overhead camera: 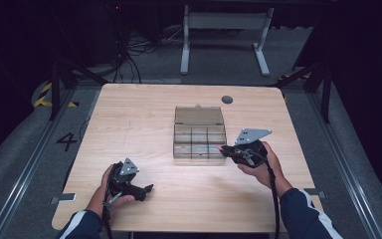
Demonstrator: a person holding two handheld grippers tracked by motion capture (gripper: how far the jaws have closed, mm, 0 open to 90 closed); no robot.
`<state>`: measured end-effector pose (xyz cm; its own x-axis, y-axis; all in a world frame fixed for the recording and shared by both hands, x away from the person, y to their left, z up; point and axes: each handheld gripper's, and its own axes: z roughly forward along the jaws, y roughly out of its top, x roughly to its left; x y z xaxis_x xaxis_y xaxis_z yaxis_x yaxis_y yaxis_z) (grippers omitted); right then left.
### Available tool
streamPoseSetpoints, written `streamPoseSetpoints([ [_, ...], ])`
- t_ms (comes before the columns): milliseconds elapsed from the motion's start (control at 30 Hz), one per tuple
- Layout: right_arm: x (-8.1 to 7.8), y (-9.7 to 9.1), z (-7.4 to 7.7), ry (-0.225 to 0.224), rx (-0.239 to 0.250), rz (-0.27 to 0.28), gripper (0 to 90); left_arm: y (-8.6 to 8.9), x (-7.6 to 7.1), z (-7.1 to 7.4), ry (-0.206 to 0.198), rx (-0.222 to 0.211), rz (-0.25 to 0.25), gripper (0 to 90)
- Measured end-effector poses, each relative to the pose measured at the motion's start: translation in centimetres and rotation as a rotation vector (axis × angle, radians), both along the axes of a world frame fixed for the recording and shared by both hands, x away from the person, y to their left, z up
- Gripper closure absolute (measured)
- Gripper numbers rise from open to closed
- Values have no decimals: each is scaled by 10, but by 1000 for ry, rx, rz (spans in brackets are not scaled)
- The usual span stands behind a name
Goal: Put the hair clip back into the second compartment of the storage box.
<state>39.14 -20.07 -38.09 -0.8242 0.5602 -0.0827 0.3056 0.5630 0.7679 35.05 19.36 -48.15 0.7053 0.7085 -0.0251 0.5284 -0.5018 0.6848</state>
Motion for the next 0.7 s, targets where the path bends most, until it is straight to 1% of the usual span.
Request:
streamPoseSetpoints([
  [100,4,8,1,-3,-10,5,834,0,0,0,0,0,0,3],
  [233,10,17,0,4,-12,8,834,0,0,0,0,-1,0,3],
  [300,11,19,0,4,-15,12,835,0,0,0,0,0,0,4],
  [433,20,26,0,4,-19,17,835,0,0,0,0,0,1,4],
  [533,25,28,0,9,-13,19,834,0,0,0,1,-2,3,3],
  [600,30,30,-1,23,-1,19,834,0,0,0,-1,0,3,4],
  [700,37,33,-1,27,-10,15,835,0,0,0,-2,1,5,4],
])
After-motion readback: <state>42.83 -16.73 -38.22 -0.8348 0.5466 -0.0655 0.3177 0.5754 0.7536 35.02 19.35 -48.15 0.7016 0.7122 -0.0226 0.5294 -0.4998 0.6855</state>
